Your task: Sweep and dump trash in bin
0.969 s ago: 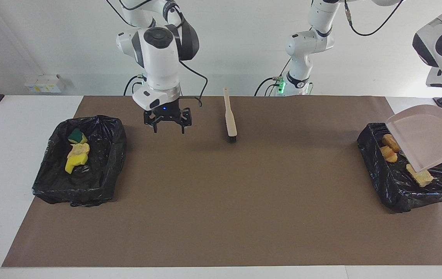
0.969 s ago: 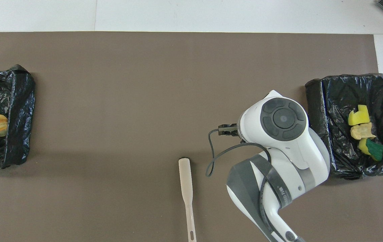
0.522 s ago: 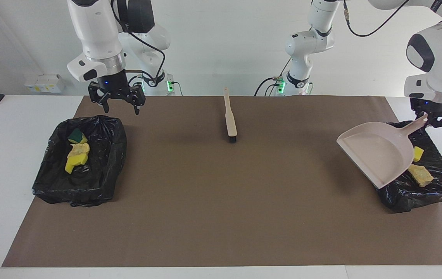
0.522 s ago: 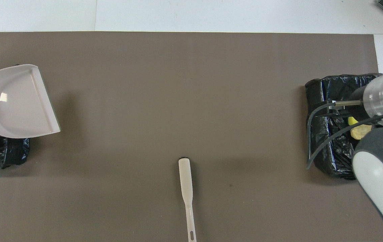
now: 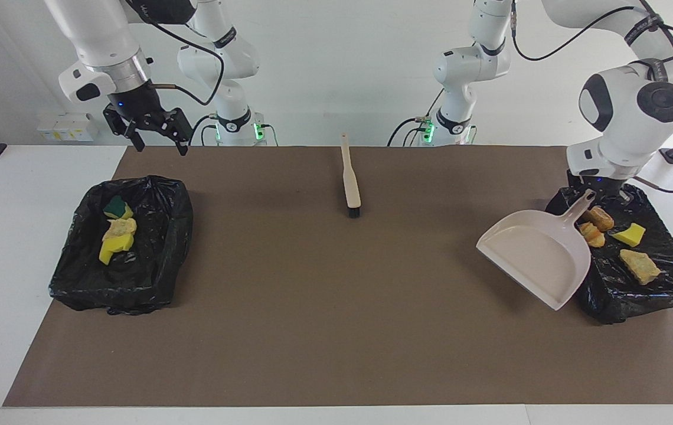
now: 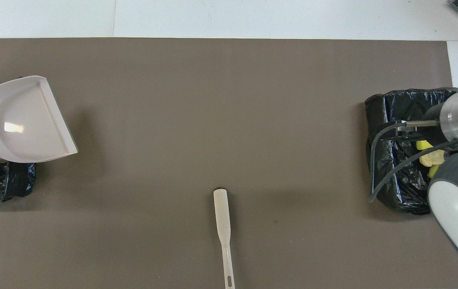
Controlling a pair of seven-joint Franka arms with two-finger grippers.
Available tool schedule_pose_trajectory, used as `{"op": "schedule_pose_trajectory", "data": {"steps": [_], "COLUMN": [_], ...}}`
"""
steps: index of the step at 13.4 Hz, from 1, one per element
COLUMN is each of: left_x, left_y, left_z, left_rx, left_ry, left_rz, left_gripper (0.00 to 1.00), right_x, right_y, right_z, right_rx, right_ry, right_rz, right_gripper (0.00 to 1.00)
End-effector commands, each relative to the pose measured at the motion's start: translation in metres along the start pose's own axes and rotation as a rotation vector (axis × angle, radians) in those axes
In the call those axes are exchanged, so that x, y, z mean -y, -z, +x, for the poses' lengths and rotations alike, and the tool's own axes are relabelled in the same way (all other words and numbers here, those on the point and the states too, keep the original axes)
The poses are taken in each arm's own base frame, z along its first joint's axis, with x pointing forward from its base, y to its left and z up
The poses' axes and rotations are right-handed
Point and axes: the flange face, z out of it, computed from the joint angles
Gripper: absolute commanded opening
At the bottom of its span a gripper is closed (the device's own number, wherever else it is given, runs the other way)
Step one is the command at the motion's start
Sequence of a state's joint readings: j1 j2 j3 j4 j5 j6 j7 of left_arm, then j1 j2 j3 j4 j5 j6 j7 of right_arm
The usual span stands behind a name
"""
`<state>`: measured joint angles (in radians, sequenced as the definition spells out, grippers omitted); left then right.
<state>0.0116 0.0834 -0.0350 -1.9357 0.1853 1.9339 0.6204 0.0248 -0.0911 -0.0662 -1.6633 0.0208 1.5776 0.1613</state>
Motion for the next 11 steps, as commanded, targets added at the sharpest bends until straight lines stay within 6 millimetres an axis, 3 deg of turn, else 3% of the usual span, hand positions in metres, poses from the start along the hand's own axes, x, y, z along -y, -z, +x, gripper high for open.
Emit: {"op": "schedule_pose_trajectory", "data": {"steps": [1, 4, 7, 9, 11], "left_x": [-0.052, -0.136, -0.204, -0.241, -0.290], "left_y": [-0.001, 0.003, 0.027, 0.026, 0.028], "left_z": [0.045, 0.107, 0.141, 0.168, 0.197], "left_rx": [-0.072, -0.142, -0.197, -0.177, -0.156], "left_ry": [0.161, 0.337, 0.512, 0.603, 0.600], "left_rz": [-0.019, -0.063, -0.171, -0.247, -0.307], "left_gripper": [0.00, 0.00, 0.00, 0.00, 0.00], "right_x": [-0.024, -0.023, -0.019, -0.016, -0.015], "right_y": [0.001, -0.006, -0.009, -0.010, -0.010], "right_z": [-0.001, 0.004, 0.005, 0.003, 0.003], "right_rx": [0.009, 0.004, -0.008, 0.004, 0.003], "right_ry": [0.008, 0.091, 0.100, 0.101, 0.102], "right_rz": [0.006, -0.062, -0.071, -0.054, -0.054], "right_gripper": [1.00, 1.00, 1.00, 1.00, 1.00]}}
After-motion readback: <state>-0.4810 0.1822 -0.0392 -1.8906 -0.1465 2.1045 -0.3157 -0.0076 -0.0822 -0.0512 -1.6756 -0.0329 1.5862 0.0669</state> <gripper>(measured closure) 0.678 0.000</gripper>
